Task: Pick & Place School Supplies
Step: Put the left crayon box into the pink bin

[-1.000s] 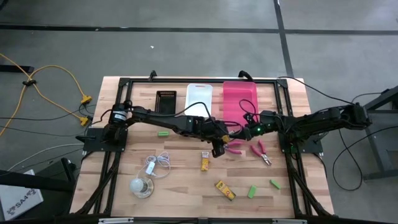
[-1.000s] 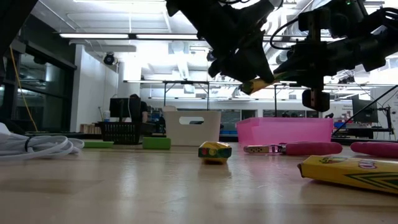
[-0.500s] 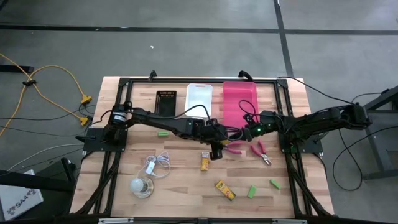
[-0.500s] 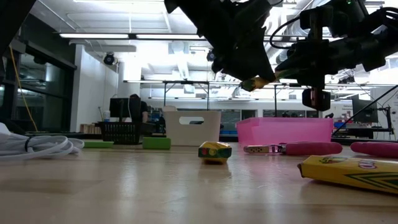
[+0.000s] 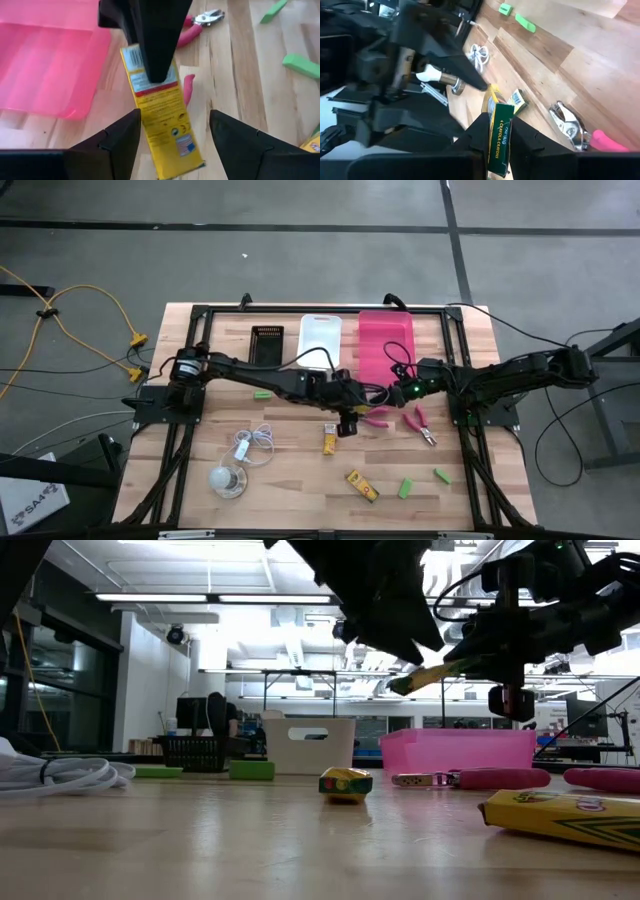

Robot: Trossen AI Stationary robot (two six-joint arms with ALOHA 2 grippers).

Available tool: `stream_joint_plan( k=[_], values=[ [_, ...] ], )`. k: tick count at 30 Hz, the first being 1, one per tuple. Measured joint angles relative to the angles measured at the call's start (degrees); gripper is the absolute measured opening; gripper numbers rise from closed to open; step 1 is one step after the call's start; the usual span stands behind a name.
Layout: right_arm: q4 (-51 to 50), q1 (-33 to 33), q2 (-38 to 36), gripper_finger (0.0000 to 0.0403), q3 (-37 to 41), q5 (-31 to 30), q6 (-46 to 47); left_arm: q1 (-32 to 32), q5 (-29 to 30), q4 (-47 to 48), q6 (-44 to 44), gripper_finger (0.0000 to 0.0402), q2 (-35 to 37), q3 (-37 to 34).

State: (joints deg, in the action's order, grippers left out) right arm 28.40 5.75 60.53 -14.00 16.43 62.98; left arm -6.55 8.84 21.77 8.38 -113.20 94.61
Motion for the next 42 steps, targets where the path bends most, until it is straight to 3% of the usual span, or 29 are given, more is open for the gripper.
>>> stream_joint_plan(
  k=[9, 26, 32, 42],
  values=[
    [-0.54, 0.68, 0.0, 0.0039, 0.0, -1.45, -0.38, -0.77, 0.26, 0.48, 0.02, 0.023, 0.05, 0.04],
    [-1.24, 14.51, 0.02, 0.0039, 0.0, 4.01, -4.17, -2.43, 2.49, 1.06, -0.68, 0.023, 2.68, 0.04],
    [-1.63, 22.47, 0.02, 0.0039, 0.0, 8.01, -6.36, -2.64, 2.51, 1.08, -0.68, 0.023, 2.68, 0.04],
    [-1.66, 36.11, 0.02, 0.0039, 0.0, 20.23, -7.65, -3.04, 2.54, 1.1, -0.68, 0.023, 2.68, 0.04]
  ],
)
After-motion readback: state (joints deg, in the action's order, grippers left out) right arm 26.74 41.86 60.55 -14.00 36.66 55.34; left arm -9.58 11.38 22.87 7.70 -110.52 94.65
